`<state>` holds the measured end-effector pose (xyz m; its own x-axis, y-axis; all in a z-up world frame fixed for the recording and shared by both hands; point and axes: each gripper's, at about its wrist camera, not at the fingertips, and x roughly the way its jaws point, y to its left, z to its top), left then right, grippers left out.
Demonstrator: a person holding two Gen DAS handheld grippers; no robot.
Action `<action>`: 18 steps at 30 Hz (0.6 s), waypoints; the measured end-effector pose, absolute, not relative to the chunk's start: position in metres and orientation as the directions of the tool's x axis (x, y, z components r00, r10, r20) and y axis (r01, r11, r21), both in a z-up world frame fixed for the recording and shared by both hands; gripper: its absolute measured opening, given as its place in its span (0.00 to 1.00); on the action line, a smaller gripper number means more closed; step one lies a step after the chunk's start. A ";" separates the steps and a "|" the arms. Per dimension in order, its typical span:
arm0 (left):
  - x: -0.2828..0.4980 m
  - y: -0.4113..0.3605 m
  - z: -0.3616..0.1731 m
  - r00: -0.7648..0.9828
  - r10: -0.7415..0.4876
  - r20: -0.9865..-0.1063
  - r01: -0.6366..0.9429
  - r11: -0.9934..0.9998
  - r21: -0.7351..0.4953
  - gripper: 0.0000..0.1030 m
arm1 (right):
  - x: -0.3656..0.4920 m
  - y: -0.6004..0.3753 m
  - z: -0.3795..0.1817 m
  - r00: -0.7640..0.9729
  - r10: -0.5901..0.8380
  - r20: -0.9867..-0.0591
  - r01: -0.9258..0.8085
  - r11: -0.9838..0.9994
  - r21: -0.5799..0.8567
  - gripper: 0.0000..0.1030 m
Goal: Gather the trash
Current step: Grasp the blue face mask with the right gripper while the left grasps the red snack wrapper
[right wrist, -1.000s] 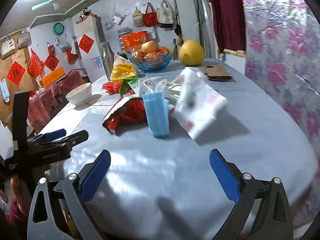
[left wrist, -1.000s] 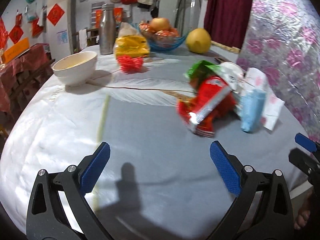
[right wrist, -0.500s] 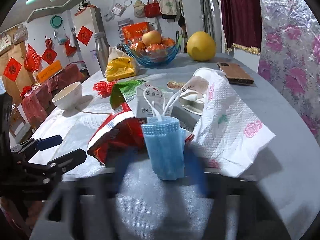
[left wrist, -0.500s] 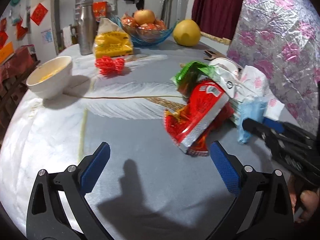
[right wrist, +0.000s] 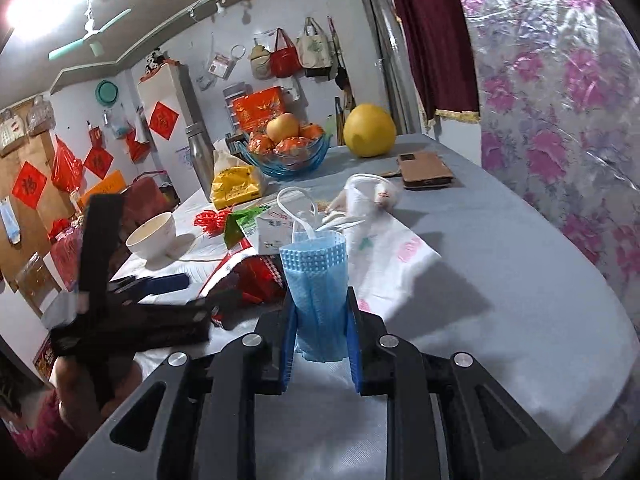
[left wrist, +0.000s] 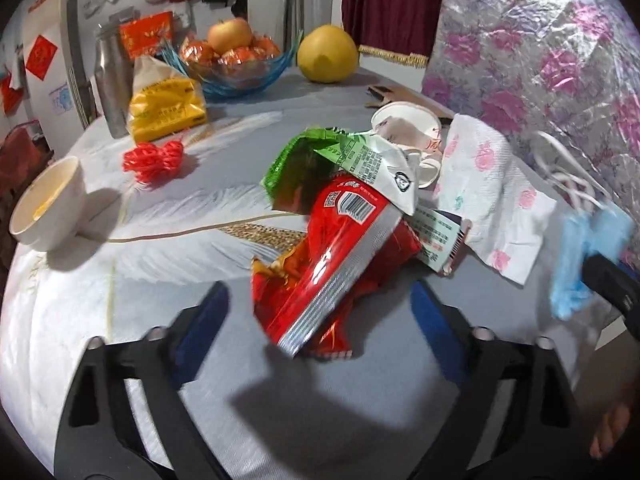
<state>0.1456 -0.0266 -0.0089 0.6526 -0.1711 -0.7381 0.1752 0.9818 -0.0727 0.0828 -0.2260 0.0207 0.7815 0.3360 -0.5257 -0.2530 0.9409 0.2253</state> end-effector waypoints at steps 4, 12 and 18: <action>0.155 -0.031 -0.013 0.639 -0.139 -0.756 0.150 0.987 -0.055 0.58 | 0.077 -0.234 0.019 0.778 0.344 -0.526 -0.247 0.937 0.247 0.22; 0.110 -0.022 0.006 0.686 -0.217 -0.695 0.181 0.975 -0.126 0.39 | 0.049 -0.239 0.028 0.803 0.333 -0.494 -0.245 0.940 0.236 0.22; 0.078 -0.013 0.024 0.722 -0.211 -0.659 0.169 0.977 -0.128 0.39 | 0.026 -0.243 0.039 0.816 0.341 -0.466 -0.261 0.938 0.229 0.22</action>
<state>0.0784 -0.0128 0.0244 0.7216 -0.2110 -0.6594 0.1689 0.9773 -0.1278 0.0259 -0.2429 0.0391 0.8165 0.3406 -0.4662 -0.2605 0.9379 0.2290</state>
